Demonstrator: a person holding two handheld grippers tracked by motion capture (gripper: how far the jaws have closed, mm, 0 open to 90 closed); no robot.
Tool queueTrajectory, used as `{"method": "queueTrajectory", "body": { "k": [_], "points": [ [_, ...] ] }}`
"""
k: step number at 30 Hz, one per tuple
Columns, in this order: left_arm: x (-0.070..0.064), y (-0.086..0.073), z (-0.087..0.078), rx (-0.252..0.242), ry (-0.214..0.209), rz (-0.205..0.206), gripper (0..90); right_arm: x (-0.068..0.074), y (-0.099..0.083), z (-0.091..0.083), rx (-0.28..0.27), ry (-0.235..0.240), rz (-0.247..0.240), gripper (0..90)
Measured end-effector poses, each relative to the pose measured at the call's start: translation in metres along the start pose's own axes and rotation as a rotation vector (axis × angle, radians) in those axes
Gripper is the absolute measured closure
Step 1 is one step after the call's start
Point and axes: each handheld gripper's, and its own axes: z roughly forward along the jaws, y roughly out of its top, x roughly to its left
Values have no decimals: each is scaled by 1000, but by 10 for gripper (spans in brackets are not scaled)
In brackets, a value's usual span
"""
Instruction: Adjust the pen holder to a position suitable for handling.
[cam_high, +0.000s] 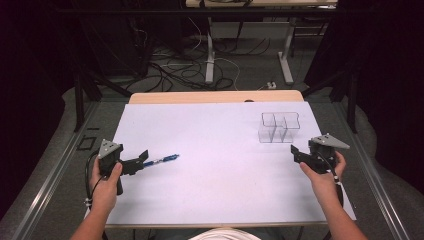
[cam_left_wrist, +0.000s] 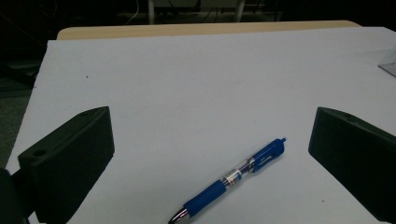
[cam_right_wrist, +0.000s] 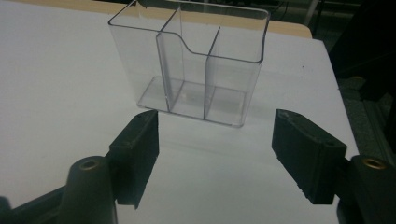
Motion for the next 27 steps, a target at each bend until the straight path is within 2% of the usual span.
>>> {"method": "queueTrajectory", "body": {
  "k": [1,3,4,7,9,12,18,19,21,22,27],
  "points": [
    [3,-1,-2,-1,6,-11,1,-1,0,0,-9,-7,-7,366],
    [4,-2,-2,-4,10,-17,1,-2,2,-2,14,7,6,407],
    [5,-3,-3,5,16,-10,1,-2,2,-1,-12,4,1,423],
    [8,-5,-5,2,14,-29,1,-2,2,-1,-21,1,-3,434],
    [9,-6,-7,3,12,-18,1,-4,3,2,4,3,-15,450],
    [10,-7,-7,-1,8,-29,1,-5,4,6,6,7,-29,459],
    [8,-9,-5,10,14,-17,1,-9,6,14,41,19,-26,474],
    [8,-9,-5,11,14,-17,1,-9,6,15,48,23,-33,519],
    [8,-9,-5,11,12,-15,2,-9,7,16,53,31,-40,545],
    [8,-9,-5,9,11,-17,2,-11,9,19,72,45,-51,584],
    [10,-10,-6,18,19,-15,1,-15,13,20,67,54,-63,695]
  ]
}}
